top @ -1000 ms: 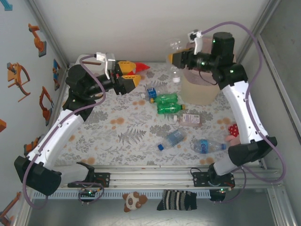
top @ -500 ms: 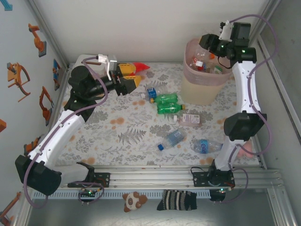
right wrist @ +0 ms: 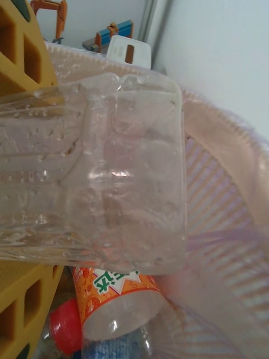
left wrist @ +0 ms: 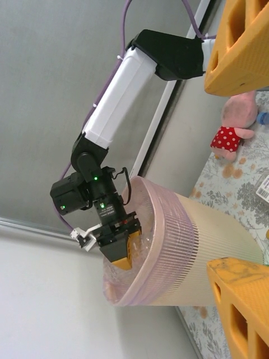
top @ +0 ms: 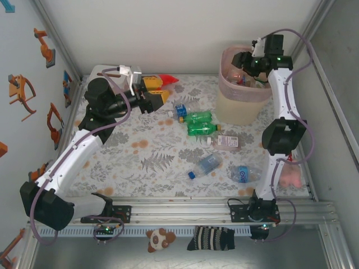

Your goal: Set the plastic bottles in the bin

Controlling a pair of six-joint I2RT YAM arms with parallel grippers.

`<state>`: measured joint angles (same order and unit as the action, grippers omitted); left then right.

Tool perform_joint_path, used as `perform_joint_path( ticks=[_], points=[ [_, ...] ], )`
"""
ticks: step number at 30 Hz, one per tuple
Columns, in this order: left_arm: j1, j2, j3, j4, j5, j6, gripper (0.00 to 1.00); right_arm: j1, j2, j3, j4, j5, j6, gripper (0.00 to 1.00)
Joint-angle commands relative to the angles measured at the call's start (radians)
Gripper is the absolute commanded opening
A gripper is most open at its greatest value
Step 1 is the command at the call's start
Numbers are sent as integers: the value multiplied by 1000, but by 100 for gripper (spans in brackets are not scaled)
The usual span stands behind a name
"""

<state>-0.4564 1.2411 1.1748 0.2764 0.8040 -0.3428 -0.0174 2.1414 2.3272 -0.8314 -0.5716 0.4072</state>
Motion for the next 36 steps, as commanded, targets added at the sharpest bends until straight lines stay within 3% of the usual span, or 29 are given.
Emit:
perform_joint_path(
  ticks=[1,12,19,24,36],
  points=[
    [7,5,-8,20,2,6,75,18,36,1,-11,-60,-18,55],
    [8,-9,-26,7,0,4,74,39,133,-40,-68,-20,-28,57],
    [10,-14,-37,3,-2,2,74,40,161,-42,-130,45,-48,67],
    [9,-21,-43,1,-7,4,74,40,119,-17,-144,63,-50,75],
    [15,-42,-66,-5,-15,7,74,38,-52,13,-176,155,-63,76]
  ],
)
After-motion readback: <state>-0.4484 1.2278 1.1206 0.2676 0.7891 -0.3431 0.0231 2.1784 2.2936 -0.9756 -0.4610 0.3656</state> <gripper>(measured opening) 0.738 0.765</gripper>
